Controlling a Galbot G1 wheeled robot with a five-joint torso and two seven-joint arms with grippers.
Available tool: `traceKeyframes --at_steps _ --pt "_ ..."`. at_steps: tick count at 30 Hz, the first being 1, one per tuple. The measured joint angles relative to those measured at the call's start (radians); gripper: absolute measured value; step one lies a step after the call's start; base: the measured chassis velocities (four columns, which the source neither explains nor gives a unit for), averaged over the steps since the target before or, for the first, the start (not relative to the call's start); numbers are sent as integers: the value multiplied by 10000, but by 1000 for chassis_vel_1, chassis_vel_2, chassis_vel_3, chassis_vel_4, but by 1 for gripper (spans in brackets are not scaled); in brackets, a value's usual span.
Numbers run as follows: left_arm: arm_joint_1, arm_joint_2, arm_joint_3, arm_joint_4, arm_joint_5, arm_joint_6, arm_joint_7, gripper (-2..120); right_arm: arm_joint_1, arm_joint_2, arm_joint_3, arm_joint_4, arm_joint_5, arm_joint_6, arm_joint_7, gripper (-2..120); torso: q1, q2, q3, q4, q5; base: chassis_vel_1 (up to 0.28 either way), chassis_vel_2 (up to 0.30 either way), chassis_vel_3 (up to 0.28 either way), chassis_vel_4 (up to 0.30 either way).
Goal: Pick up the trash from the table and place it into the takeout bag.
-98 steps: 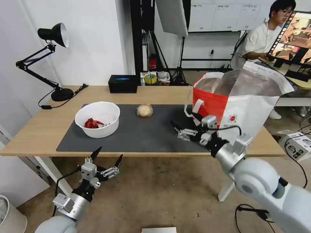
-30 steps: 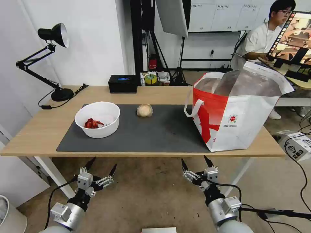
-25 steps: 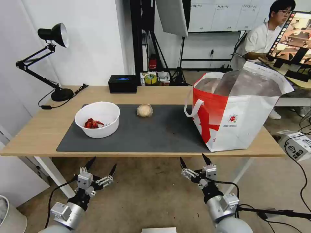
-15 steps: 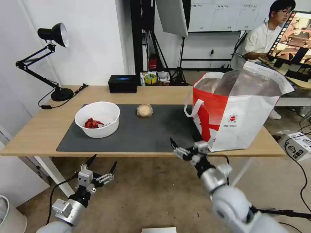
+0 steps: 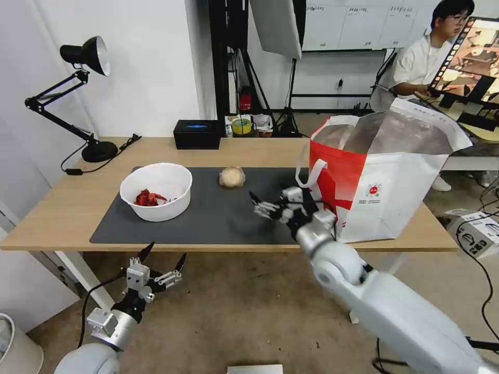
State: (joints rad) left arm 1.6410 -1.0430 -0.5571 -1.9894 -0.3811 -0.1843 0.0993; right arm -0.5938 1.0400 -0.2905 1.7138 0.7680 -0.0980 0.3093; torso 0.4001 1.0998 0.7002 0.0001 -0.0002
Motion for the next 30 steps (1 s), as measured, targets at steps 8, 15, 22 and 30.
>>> traceKeyframes --at_steps 8,15,22,30 --pt "2 -4 25 99 -1 1 0 100 1574 1290 -817 -2135 57 -385 794 100 1 0 -1 1 -1 0 0 0 0" --pt "-45 19 17 257 -2 -51 0 100 2669 2533 -1116 -4223 458 -854 921 100 0 0 -1 -1 -1 0 0 0 0" --pt "-124 39 44 304 -36 -65 2 100 3644 3595 -1193 -5910 679 -1283 736 100 0 2 -2 0 -1 0 0 0 0" --pt "-131 39 46 359 -49 -159 18 100 4235 4540 -1204 -7250 694 -1709 523 100 0 1 -2 0 0 0 0 0 0"
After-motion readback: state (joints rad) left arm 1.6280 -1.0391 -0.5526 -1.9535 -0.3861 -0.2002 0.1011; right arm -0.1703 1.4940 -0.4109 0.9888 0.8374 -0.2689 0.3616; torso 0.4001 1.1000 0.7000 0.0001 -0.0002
